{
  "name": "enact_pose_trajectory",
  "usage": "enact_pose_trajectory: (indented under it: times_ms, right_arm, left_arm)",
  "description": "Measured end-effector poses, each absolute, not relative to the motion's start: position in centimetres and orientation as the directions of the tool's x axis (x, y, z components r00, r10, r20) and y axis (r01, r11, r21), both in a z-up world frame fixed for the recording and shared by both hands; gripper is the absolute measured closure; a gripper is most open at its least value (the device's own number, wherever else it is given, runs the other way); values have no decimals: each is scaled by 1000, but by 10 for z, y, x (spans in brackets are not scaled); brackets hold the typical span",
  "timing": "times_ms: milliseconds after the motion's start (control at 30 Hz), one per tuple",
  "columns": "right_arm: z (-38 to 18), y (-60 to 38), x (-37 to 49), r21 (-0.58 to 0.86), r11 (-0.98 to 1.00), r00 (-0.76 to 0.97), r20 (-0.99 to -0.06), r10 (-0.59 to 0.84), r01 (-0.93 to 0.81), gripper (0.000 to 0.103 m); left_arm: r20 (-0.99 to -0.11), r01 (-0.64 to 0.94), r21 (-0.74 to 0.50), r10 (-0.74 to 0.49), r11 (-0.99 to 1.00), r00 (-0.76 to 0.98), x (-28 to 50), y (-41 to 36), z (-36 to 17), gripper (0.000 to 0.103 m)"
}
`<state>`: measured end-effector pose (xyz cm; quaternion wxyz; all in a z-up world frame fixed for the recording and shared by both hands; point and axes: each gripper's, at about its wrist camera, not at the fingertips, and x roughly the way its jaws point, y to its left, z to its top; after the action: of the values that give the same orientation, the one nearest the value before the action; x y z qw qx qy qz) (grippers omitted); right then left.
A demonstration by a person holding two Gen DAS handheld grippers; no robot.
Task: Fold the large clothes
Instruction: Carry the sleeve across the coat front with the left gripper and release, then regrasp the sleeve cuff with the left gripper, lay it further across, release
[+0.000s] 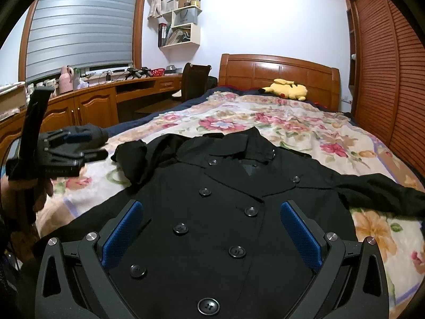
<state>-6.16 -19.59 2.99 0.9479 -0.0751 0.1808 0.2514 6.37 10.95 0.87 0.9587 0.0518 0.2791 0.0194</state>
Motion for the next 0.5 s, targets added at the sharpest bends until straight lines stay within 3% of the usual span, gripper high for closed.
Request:
enact_pose_trajectory:
  times_ms: [500]
  right_arm:
    - [21,-180,-50,-80,849,790,-420,447,-523,0]
  left_arm:
    - [-665,-207,60,194,977,722,140,212,-37,21]
